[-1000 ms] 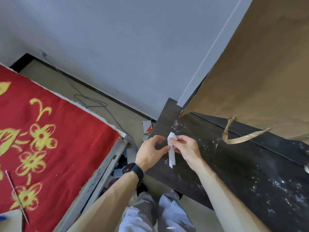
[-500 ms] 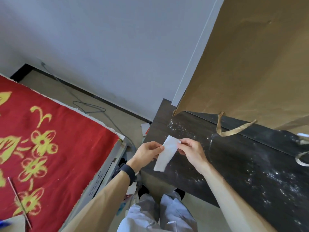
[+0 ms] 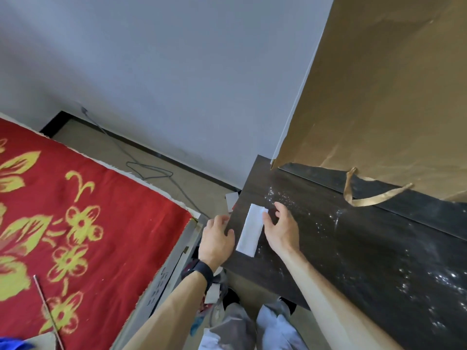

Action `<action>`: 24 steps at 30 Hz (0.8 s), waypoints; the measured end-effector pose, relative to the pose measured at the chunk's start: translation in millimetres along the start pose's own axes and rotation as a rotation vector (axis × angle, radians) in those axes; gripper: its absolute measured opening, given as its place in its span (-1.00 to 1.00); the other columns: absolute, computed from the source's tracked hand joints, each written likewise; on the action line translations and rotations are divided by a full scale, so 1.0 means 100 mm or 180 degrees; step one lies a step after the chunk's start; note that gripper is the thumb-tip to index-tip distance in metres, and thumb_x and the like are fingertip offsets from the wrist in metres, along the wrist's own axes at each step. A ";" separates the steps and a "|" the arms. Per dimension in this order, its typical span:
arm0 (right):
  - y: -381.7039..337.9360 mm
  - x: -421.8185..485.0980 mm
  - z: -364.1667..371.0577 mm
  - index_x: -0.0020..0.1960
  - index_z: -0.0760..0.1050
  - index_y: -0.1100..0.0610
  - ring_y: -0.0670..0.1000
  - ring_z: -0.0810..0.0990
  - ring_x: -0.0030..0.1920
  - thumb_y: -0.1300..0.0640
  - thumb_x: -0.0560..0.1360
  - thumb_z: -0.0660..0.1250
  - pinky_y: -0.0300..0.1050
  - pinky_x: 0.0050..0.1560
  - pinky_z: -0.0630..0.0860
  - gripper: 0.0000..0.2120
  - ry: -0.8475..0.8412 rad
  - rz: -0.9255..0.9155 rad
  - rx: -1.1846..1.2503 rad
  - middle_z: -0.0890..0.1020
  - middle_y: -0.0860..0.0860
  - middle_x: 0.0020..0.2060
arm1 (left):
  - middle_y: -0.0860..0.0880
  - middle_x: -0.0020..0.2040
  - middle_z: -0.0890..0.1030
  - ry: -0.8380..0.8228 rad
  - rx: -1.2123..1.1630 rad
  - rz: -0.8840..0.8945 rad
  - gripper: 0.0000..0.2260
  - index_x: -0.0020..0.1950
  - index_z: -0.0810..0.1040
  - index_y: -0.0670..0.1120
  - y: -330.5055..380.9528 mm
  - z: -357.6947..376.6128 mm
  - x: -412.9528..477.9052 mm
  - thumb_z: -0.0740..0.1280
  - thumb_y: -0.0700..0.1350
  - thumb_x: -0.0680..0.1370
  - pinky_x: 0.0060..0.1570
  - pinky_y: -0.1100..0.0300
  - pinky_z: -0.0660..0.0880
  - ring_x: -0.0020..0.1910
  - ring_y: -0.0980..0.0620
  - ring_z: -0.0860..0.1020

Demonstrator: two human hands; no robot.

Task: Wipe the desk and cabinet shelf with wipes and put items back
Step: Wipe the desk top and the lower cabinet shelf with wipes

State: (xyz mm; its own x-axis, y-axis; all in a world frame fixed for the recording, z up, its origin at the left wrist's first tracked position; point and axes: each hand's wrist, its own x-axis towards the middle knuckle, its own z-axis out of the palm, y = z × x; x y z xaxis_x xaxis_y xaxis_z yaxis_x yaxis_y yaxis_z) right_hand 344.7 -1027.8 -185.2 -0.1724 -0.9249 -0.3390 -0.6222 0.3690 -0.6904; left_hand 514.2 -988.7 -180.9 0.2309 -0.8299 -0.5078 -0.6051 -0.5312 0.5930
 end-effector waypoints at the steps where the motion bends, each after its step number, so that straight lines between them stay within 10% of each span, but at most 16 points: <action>1: 0.03 -0.02 0.06 0.43 0.36 0.14 0.02 0.44 0.36 0.04 0.59 0.21 -0.13 0.35 0.32 -0.57 0.0153 -0.0281 -0.0317 0.49 0.03 0.36 | -0.05 0.37 0.46 0.0127 0.0166 0.0052 -0.62 0.43 0.41 -0.06 -0.07 0.00 0.00 0.23 -0.13 0.59 0.31 0.08 0.39 0.34 -0.09 0.43; 4: 0.20 -0.21 0.36 0.47 0.31 0.26 0.11 0.33 0.47 0.08 0.61 0.03 0.05 0.41 0.34 -0.51 0.0237 -0.1217 -0.1307 0.38 0.14 0.45 | -0.04 0.59 0.24 0.0010 0.0663 0.0203 -0.51 0.59 0.20 -0.05 -0.31 0.07 0.01 0.15 -0.09 0.65 0.50 0.05 0.21 0.54 -0.08 0.23; 14: 0.22 -0.07 0.86 0.59 -0.13 0.14 0.00 -0.19 0.57 -0.07 0.65 -0.12 0.24 0.52 -0.17 -0.42 -0.0500 -0.1574 -0.2489 -0.09 0.03 0.59 | 0.10 0.58 -0.36 -0.0422 0.1895 0.0787 -0.45 0.56 -0.39 0.05 -0.66 0.26 0.03 -0.32 0.20 0.62 0.54 -0.04 -0.26 0.58 0.09 -0.30; 24: 0.72 0.63 -0.12 0.58 -0.26 0.11 -0.04 -0.32 0.54 -0.15 0.62 -0.27 0.26 0.51 -0.26 -0.39 -0.0178 -0.0159 -0.2601 -0.27 -0.01 0.56 | 0.13 0.57 -0.37 -0.0461 0.2217 0.1355 -0.46 0.59 -0.34 0.05 -0.46 0.29 0.31 -0.23 0.14 0.67 0.57 -0.12 -0.24 0.57 0.07 -0.32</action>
State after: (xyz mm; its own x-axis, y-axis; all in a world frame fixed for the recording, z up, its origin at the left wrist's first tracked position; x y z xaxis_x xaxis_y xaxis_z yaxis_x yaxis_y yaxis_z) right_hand 279.8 -1061.0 -248.2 -0.1049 -0.9245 -0.3666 -0.9918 0.1242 -0.0294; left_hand 526.8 -985.2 -242.5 -0.1962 -0.8807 -0.4311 -0.9630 0.0902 0.2541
